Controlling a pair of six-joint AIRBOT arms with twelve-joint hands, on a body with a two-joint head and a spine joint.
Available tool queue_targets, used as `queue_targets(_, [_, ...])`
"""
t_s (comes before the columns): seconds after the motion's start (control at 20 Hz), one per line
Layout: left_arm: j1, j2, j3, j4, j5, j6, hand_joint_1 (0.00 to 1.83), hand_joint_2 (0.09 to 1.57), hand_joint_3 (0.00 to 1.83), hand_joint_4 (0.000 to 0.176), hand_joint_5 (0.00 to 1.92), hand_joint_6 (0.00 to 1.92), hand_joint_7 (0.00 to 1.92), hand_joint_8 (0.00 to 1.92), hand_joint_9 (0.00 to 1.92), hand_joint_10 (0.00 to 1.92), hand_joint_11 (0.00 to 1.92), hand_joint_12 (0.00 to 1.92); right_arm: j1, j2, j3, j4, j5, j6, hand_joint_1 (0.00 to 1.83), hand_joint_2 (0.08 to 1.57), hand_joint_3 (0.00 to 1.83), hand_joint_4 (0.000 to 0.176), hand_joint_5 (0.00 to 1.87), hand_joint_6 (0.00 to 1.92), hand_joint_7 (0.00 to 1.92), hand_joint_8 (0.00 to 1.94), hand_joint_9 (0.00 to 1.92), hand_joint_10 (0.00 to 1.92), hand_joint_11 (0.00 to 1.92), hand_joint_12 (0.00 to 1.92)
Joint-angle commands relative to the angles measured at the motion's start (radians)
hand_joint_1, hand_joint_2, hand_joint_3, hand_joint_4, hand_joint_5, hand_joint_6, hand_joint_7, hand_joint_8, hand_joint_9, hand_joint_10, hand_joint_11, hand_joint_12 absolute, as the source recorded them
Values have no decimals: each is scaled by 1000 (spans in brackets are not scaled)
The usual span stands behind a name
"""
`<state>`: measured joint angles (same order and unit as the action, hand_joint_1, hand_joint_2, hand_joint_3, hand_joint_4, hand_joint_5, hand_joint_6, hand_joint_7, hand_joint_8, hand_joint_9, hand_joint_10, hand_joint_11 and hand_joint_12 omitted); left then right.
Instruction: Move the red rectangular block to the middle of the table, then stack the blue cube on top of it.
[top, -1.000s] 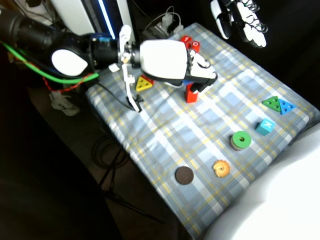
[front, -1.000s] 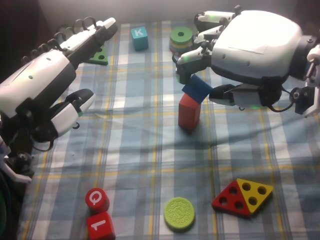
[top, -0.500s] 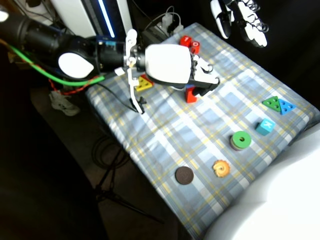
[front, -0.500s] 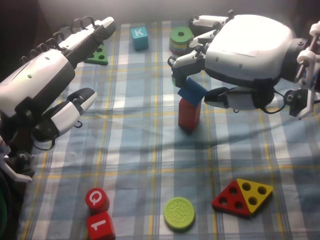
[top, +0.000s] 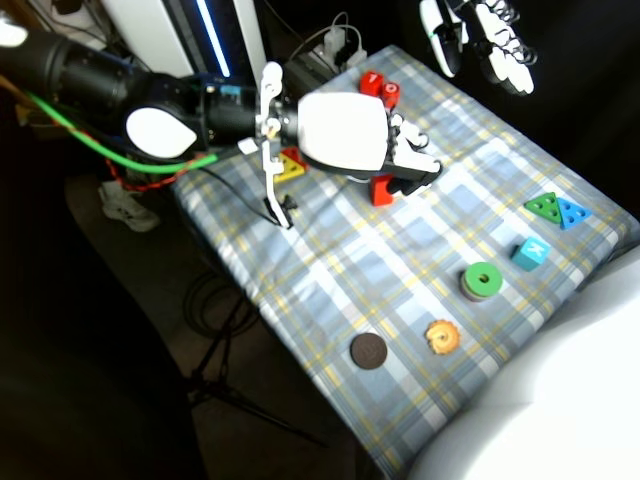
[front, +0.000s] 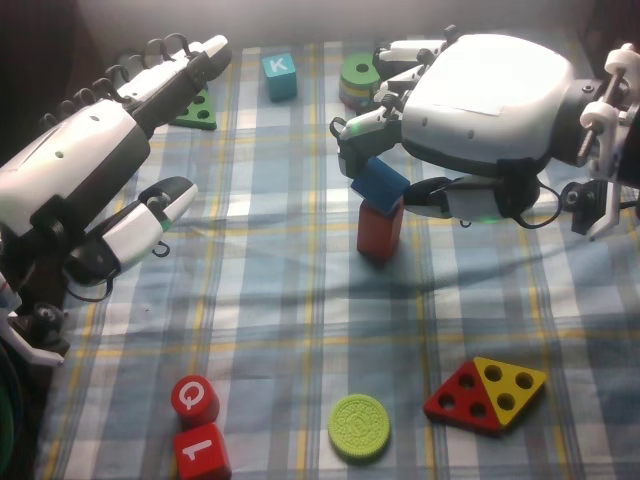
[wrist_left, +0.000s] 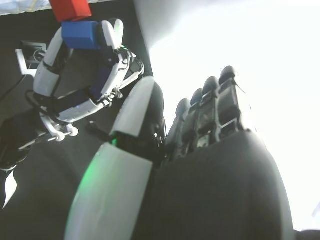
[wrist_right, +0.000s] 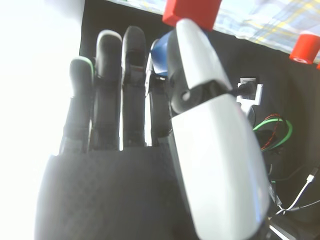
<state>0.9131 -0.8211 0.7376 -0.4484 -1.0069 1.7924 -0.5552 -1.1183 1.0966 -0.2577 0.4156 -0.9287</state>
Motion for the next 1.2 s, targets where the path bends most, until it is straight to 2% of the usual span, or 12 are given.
queue_targets(0.0, [-8,-4,-1,33,-122,-6,1418,1458,11,0,34,2,0,0,0,0,0,0,15,-3,2,9,93,-4,1193,1220,1,0,726,1185,866,1391,557,1581,110,1921])
queue_targets(0.1, [-7,-4,-1,32,-123,-10,1386,1467,14,0,23,0,0,0,0,0,0,0,15,-3,2,9,91,-4,1194,1216,0,0,729,1184,874,1370,556,1572,111,1921])
queue_targets(0.35, [-1,-4,-1,30,-129,-13,1407,1476,15,0,28,0,0,0,0,0,0,0,15,-2,1,10,89,-4,1138,1270,2,0,617,1382,787,1440,482,1464,25,1921])
queue_targets(0.4, [0,-3,-1,29,-130,-14,1404,1472,14,0,43,7,0,0,0,0,0,0,15,-2,0,10,89,-4,966,1278,0,33,661,1433,685,1073,464,1426,10,1921])
queue_targets(0.45, [1,-4,-1,29,-130,-14,1405,1475,15,0,39,4,0,0,0,0,0,0,15,-1,-1,10,89,-4,925,1278,0,64,671,1441,680,885,453,1419,8,1921])
queue_targets(0.5, [1,-4,-1,28,-130,-14,1426,1478,15,0,26,2,0,0,0,0,0,0,15,0,-2,10,89,-4,902,1285,0,83,660,1462,677,742,426,1427,1,1921])
queue_targets(0.55, [2,-3,-1,28,-131,-15,1442,1470,10,0,30,3,0,0,0,0,0,0,15,1,-3,10,89,-4,881,1223,0,0,548,863,678,679,406,1442,0,1921])
queue_targets(0.6, [2,-3,-1,28,-131,-15,1439,1457,4,0,39,7,0,0,0,0,0,0,15,3,-4,10,89,-4,882,1197,0,0,596,536,694,605,404,1456,7,1921])
queue_targets(0.65, [2,-3,-1,28,-131,-15,1438,1455,2,0,47,10,0,0,0,0,0,0,15,5,-5,10,89,-4,875,1182,0,0,632,358,692,564,397,1461,14,1921])
queue_targets(0.75, [2,-3,-1,28,-132,-16,1411,1457,3,0,44,6,0,0,0,0,0,0,15,7,-6,10,89,-4,875,1172,0,0,654,180,660,541,372,1466,2,1921])
queue_targets(0.9, [2,-4,-1,27,-133,-16,1441,1447,0,0,47,4,0,0,0,0,0,0,15,11,-8,10,89,-4,855,1177,3,0,627,120,641,501,395,1400,1,1884])
queue_targets(1.15, [3,-4,-2,26,-134,-16,1447,1453,1,1,36,2,0,0,0,0,0,0,15,11,-10,12,89,-4,834,1197,4,0,612,97,638,481,377,1405,9,1872])
